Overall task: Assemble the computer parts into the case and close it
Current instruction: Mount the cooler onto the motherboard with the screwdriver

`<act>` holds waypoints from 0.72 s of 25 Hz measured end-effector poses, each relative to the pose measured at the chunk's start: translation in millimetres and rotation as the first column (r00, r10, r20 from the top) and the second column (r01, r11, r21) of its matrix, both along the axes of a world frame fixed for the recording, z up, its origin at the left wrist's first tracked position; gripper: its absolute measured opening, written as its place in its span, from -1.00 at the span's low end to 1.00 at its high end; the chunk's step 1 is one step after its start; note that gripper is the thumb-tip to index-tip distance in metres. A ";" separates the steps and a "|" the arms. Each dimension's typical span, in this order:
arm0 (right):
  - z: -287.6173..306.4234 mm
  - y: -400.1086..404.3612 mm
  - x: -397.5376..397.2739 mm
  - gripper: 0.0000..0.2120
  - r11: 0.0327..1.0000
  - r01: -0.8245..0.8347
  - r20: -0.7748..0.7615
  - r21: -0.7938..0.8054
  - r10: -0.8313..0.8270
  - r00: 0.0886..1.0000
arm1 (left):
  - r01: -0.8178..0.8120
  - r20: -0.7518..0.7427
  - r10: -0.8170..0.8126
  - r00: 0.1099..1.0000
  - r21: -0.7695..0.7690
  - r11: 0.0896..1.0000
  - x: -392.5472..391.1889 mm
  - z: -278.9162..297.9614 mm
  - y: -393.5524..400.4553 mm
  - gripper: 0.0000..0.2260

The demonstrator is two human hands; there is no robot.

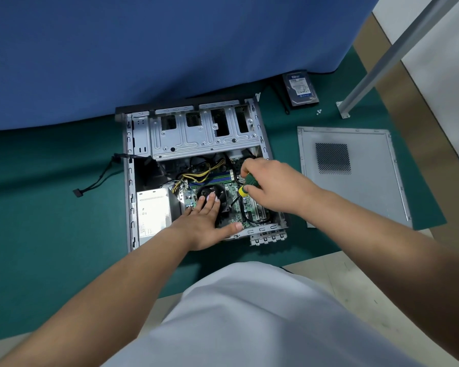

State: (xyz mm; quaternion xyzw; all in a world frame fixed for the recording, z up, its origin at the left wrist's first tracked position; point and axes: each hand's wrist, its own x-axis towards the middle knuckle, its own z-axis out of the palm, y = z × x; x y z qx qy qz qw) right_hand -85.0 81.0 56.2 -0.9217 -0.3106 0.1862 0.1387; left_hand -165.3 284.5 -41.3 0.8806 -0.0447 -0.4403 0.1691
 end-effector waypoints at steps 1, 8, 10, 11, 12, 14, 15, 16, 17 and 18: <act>1.7 2.8 -1.3 -0.76 0.999 -0.044 -0.001 -0.015 0.044 0.999 | 0.002 0.005 -0.002 1.000 0.006 1.000 -0.4 -0.5 0.2 0.17; 9.5 26.4 0.3 -0.76 0.941 -0.274 -0.012 -0.198 0.277 0.961 | 0.049 0.022 -0.050 0.998 0.053 0.997 1.4 -0.2 -2.0 0.05; 10.5 32.5 1.9 -0.79 0.932 -0.282 -0.016 -0.229 0.286 0.958 | 0.075 0.020 -0.076 0.997 0.073 0.995 2.7 0.1 -1.6 0.06; 9.5 34.7 0.8 -0.82 0.939 -0.249 -0.004 -0.237 0.256 0.967 | 0.090 0.011 -0.091 0.996 0.083 0.992 3.5 -0.3 -1.4 0.08; 8.1 36.6 -0.9 -0.83 0.957 -0.176 0.031 -0.231 0.189 0.982 | 0.101 0.001 -0.102 0.995 0.092 0.991 5.0 -0.9 -1.6 0.10; 1.3 40.4 -10.0 -0.73 0.971 0.044 0.176 -0.236 -0.002 0.984 | 0.112 -0.020 -0.111 0.994 0.102 0.988 6.5 -2.5 -2.5 0.13; -2.3 42.9 -17.3 -0.67 0.952 0.147 0.271 -0.268 -0.072 0.960 | 0.118 -0.022 -0.116 0.993 0.108 0.987 7.1 -3.2 -2.7 0.14; -3.9 46.0 -23.5 -0.61 0.935 0.212 0.340 -0.285 -0.109 0.934 | 0.123 -0.020 -0.121 0.992 0.113 0.986 7.2 -4.1 -3.3 0.14; -3.4 47.3 -25.4 -0.58 0.934 0.225 0.342 -0.276 -0.123 0.932 | 0.124 -0.015 -0.123 0.992 0.117 0.985 7.6 -4.6 -3.4 0.14; -0.2 46.8 -23.2 -0.56 0.949 0.183 0.274 -0.257 -0.110 0.955 | 0.121 -0.011 -0.121 0.993 0.118 0.986 6.8 -4.5 -3.1 0.13</act>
